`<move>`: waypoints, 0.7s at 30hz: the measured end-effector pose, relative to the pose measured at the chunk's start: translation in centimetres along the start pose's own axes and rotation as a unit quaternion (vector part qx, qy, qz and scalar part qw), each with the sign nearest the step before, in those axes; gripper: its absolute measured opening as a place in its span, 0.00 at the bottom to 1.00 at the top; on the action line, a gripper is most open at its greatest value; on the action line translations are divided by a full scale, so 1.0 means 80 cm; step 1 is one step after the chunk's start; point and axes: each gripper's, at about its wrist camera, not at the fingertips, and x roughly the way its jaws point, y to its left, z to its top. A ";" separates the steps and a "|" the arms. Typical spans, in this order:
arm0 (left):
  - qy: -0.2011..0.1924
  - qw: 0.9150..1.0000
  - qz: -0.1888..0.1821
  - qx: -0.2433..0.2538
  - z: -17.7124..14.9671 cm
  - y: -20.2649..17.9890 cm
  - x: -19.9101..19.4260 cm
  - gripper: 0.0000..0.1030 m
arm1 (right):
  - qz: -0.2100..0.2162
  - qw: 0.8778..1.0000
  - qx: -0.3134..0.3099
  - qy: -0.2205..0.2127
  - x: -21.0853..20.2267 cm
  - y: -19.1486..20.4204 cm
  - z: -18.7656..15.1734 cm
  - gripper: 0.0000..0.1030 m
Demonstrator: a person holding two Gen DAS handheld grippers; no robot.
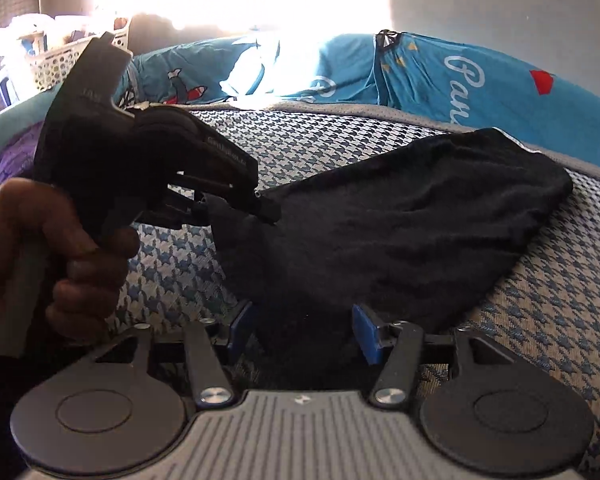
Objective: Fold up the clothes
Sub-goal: 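Grasp the folded end of the black shirt with the left gripper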
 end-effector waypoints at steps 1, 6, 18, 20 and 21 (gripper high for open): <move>0.000 1.000 0.000 -0.004 0.000 0.002 0.000 0.22 | -0.009 1.000 -0.021 0.003 0.005 0.007 -0.001 0.53; -0.006 1.000 0.001 0.011 -0.004 -0.003 0.005 0.32 | -0.036 0.998 -0.052 0.025 0.025 0.018 -0.008 0.53; -0.047 0.995 0.056 0.062 0.007 -0.021 -0.003 0.07 | -0.046 0.999 0.000 0.025 0.027 0.006 0.010 0.13; -0.062 0.993 0.068 0.075 0.016 -0.024 -0.012 0.07 | -0.032 0.999 0.014 0.022 0.025 0.007 0.017 0.13; -0.067 0.992 0.073 0.078 0.023 -0.023 -0.015 0.07 | -0.027 0.999 0.013 0.019 0.026 0.009 0.021 0.13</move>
